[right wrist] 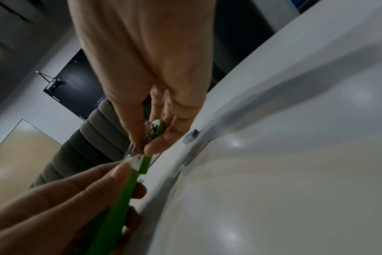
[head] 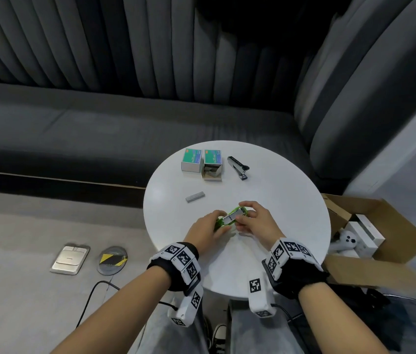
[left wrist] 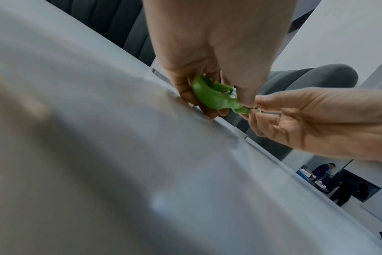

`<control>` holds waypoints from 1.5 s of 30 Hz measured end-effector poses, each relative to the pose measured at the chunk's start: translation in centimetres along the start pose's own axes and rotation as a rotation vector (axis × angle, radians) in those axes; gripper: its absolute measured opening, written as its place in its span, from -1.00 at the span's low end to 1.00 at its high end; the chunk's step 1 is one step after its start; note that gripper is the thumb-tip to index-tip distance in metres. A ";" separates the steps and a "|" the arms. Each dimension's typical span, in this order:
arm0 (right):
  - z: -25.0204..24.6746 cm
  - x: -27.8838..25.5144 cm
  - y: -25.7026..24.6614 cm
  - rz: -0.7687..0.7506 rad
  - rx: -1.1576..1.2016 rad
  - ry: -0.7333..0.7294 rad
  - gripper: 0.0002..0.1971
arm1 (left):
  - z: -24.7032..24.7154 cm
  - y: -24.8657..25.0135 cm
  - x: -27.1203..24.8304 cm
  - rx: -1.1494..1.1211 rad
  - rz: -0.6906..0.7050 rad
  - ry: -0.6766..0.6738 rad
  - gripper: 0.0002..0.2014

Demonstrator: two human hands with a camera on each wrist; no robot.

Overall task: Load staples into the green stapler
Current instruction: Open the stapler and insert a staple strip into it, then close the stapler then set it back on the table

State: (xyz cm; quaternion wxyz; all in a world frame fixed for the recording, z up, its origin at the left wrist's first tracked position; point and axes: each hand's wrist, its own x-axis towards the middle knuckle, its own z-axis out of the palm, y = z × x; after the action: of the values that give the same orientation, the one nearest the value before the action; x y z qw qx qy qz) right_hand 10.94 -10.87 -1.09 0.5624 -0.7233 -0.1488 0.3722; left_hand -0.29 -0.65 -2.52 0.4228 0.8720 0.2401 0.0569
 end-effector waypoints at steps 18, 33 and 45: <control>2.2 -0.6 -1.2 0.219 0.182 0.001 -0.82 | 0.5 1.5 1.0 -0.374 -0.127 0.198 -0.81; 2.5 -1.6 -0.7 0.032 -0.304 -0.013 -0.73 | -0.7 1.3 0.7 -0.014 -0.020 0.337 -0.80; 3.5 -2.1 0.7 0.011 -0.418 0.005 -0.74 | -0.5 0.8 0.8 0.045 -0.180 0.238 -0.83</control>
State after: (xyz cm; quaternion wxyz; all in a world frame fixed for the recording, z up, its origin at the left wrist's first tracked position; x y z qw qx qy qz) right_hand 6.89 -10.00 -1.31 0.3984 -0.8260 -0.2175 0.3342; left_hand 0.58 -0.37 -1.70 0.3753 0.8431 0.3672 0.1164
